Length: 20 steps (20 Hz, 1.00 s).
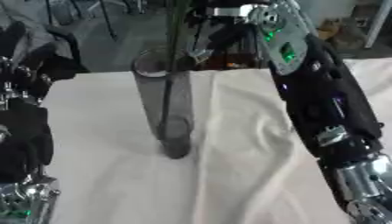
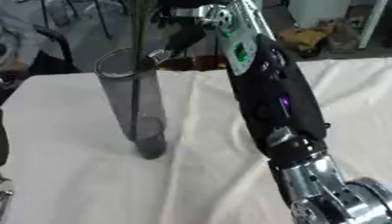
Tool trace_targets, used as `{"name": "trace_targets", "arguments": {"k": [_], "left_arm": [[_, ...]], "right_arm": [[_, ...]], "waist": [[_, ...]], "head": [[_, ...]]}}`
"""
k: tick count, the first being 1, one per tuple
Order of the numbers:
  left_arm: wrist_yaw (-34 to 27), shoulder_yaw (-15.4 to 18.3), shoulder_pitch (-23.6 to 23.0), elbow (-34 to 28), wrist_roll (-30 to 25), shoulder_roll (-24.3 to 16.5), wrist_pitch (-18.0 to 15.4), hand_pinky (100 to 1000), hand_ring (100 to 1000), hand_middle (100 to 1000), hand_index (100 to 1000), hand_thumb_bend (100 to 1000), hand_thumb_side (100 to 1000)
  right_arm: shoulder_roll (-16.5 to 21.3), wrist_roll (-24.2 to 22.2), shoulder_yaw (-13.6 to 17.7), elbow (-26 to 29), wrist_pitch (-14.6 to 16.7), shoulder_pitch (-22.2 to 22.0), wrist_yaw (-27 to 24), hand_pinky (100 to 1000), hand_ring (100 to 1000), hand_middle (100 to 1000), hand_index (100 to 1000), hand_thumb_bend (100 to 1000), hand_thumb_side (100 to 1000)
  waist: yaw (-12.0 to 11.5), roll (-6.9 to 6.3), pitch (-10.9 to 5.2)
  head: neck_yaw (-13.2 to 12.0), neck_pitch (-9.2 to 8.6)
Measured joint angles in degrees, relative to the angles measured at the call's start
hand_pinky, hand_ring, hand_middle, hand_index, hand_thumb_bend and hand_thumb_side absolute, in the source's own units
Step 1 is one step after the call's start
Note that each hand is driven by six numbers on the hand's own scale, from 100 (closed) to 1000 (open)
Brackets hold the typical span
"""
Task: Arrange flowers into the vase.
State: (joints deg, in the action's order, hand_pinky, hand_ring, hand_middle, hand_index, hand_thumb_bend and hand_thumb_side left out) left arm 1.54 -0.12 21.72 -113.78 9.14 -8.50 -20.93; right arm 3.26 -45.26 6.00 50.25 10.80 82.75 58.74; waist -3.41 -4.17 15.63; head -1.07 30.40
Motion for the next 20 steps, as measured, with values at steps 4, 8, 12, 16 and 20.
{"name": "trace_targets", "arguments": {"k": [4, 8, 12, 16, 20], "left_arm": [[0.0, 0.0, 0.0, 0.0, 0.1, 0.0, 0.0, 644, 829, 936, 1000, 100, 1000], [0.0, 0.0, -0.1, 0.0, 0.3, 0.0, 0.0, 644, 829, 937, 1000, 100, 1000], [0.0, 0.0, -0.1, 0.0, 0.3, 0.0, 0.0, 644, 829, 937, 1000, 100, 1000], [0.1, 0.3, -0.1, 0.0, 0.4, 0.0, 0.0, 645, 830, 938, 1000, 100, 1000], [0.2, 0.4, -0.1, 0.0, 0.5, 0.0, -0.1, 645, 830, 938, 1000, 100, 1000]], "right_arm": [[2.2, -0.9, 0.0, 0.8, -0.1, -1.1, -1.2, 965, 1000, 904, 1000, 1000, 663], [4.1, -1.7, 0.0, 2.1, -0.1, -2.0, -2.6, 965, 1000, 901, 1000, 1000, 665], [5.7, -2.3, 0.0, 3.5, -0.1, -2.7, -4.4, 965, 1000, 901, 1000, 1000, 665], [7.0, -2.3, 0.0, 5.5, 0.1, -4.6, -5.7, 962, 1000, 892, 1000, 1000, 680], [9.8, -2.4, 0.0, 9.4, -0.1, -7.1, -8.5, 962, 1000, 892, 1000, 1000, 680]], "waist": [[0.2, -0.25, -0.15], [0.3, -0.24, -0.19], [0.5, -0.24, -0.25], [0.8, -0.2, -0.28], [0.8, -0.3, -0.34]], "head": [[0.5, 0.68], [1.6, 1.12], [2.3, 1.33], [4.5, 1.4], [6.4, 1.81]]}}
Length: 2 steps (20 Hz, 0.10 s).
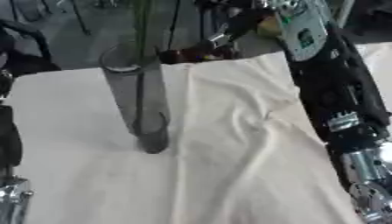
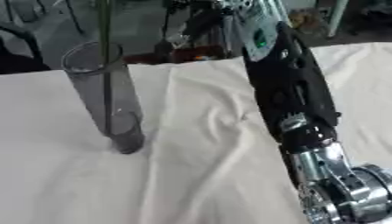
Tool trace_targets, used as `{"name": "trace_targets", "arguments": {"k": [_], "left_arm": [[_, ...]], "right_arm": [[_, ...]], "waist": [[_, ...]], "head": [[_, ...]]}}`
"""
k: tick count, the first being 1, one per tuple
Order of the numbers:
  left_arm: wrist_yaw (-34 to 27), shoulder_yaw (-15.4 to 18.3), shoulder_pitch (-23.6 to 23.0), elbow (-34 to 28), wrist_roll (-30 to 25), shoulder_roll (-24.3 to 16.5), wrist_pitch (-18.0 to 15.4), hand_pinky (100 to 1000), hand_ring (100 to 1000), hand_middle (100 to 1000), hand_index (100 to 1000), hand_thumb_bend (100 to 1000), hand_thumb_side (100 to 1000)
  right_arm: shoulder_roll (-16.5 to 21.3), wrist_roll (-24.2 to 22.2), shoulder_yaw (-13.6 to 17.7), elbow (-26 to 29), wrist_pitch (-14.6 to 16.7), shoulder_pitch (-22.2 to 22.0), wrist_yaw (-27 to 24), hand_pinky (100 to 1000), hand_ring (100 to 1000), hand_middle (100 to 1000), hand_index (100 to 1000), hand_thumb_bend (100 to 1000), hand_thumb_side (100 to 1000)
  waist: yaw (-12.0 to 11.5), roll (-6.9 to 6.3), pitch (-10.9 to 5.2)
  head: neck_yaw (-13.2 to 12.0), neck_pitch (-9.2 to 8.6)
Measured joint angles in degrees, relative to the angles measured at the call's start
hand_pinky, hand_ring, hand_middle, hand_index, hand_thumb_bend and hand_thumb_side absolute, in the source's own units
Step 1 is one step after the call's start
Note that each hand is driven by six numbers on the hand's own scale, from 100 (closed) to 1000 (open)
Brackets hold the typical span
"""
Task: Arrange flowers into the vase.
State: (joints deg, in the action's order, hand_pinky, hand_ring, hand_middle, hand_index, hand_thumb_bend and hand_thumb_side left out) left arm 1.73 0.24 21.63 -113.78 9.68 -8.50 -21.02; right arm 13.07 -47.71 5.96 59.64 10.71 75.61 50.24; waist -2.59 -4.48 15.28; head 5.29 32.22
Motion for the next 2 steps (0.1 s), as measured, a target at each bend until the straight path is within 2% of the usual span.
{"name": "trace_targets", "arguments": {"k": [2], "left_arm": [[0.0, 0.0, 0.0, 0.0, 0.1, 0.0, 0.0, 645, 830, 938, 1000, 100, 1000]], "right_arm": [[0.5, -0.5, 0.0, 1.4, -0.5, -0.2, -0.8, 952, 1000, 880, 1000, 1000, 706]], "waist": [[0.0, 0.0, -0.11]], "head": [[0.4, 0.01]]}}
